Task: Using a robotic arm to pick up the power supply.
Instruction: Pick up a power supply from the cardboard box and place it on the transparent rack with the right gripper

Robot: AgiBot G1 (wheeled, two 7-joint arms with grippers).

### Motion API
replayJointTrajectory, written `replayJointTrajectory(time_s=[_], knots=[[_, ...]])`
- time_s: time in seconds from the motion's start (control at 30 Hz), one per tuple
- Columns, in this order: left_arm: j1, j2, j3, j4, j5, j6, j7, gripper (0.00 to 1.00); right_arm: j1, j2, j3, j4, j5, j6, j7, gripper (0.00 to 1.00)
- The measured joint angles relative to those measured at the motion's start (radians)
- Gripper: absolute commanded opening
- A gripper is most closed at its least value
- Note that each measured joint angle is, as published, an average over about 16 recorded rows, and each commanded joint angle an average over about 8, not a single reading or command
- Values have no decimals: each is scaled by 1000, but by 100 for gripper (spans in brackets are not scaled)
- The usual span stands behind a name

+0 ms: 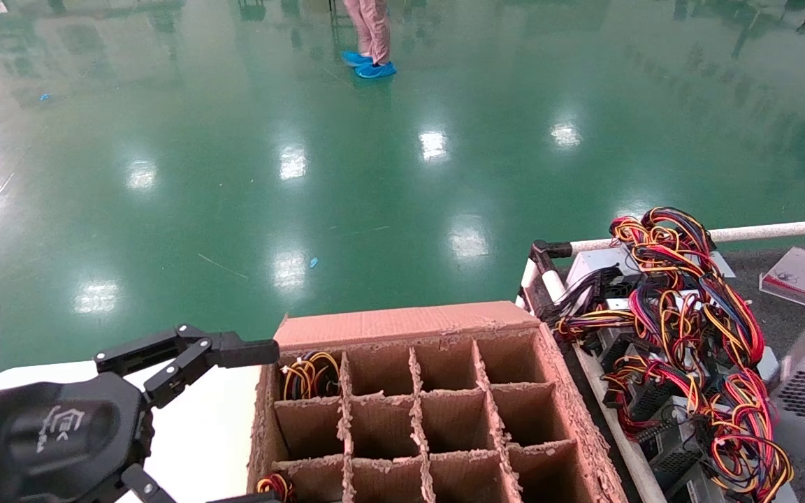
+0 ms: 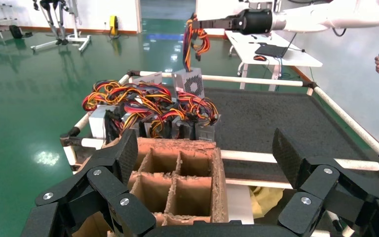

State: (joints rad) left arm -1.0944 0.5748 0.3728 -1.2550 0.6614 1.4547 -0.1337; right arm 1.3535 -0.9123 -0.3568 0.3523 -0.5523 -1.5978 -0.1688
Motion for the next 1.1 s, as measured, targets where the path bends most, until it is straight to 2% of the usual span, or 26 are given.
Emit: replayJointTrajectory(time_s=[0.23, 0.53, 0.73, 1.1], knots=[[0, 0, 0, 0, 0, 0, 0, 100, -6, 188, 46, 23, 106, 8, 27, 0], [0, 0, 0, 0, 0, 0, 0, 100, -20, 385, 61, -55, 136, 11, 8, 0], [0, 0, 0, 0, 0, 0, 0, 100, -79, 462, 64, -100, 156, 7, -8, 0], [0, 0, 0, 0, 0, 0, 0, 100, -244, 549, 97, -108, 256, 3, -22, 0]])
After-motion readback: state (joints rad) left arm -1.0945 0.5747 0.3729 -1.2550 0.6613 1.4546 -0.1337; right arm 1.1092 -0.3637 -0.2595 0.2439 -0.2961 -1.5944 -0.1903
